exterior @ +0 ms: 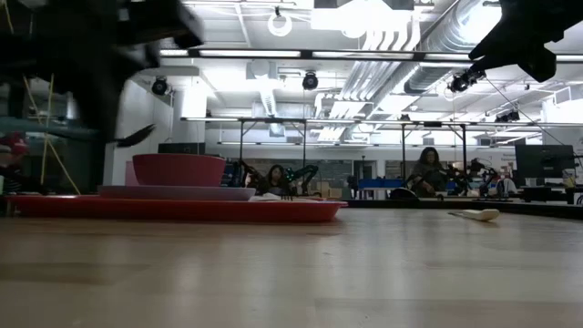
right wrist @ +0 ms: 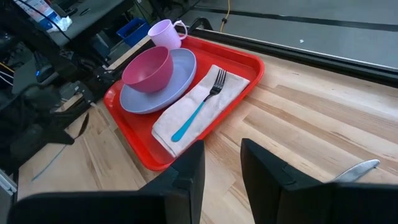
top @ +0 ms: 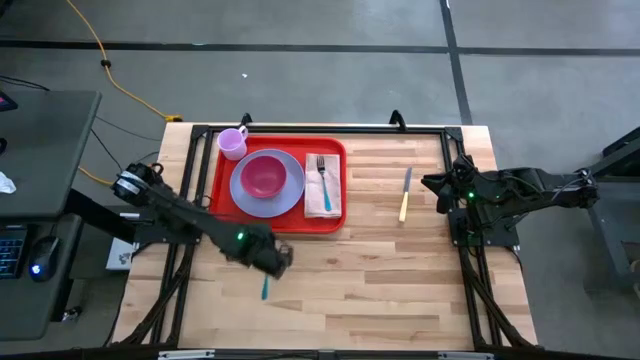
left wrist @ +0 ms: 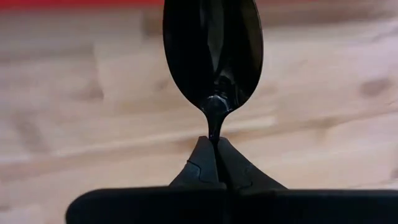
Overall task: Set up tray
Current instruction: Put the blue spoon on the white table napkin to the left of the blue fork
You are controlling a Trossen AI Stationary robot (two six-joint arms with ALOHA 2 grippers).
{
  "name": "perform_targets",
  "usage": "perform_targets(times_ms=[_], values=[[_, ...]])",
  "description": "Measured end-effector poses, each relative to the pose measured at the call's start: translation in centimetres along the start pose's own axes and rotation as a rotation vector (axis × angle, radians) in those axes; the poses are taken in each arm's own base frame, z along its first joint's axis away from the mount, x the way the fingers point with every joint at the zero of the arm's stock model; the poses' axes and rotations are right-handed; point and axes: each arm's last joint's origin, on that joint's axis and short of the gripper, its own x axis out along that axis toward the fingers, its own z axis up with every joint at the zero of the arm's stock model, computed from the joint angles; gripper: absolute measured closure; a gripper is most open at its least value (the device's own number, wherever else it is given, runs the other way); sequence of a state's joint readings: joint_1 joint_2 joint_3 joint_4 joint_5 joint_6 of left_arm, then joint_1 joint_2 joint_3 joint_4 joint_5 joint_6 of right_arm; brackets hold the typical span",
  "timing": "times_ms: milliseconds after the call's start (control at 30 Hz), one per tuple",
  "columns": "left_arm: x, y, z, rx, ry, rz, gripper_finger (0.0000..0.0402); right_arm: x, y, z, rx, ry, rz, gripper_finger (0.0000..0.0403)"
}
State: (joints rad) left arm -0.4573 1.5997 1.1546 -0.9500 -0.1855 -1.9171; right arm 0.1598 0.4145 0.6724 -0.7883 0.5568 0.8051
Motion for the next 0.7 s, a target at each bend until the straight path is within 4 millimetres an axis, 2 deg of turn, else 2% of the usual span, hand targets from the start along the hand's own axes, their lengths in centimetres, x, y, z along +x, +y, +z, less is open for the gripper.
perform_targets(times_ms=[367, 533, 700], values=[[-3.4, -4.4, 8.7, 0.079, -0.069, -0.082, 0.0391, 0.0, 0.0, 0.0, 0.003, 0.006, 0.005, 0.032], [-4.9, -5.4, 12.4, 0.122, -0.112, -0.129, 0.0391, 0.0, 0.0, 0.0, 0.029, 0.005, 0.004, 0.032], [-6.0, -5.8, 15.0, 0.15, -0.152, -0.165, 0.0391, 0.0, 0.0, 0.0, 0.04, 0.003, 0.002, 0.032]])
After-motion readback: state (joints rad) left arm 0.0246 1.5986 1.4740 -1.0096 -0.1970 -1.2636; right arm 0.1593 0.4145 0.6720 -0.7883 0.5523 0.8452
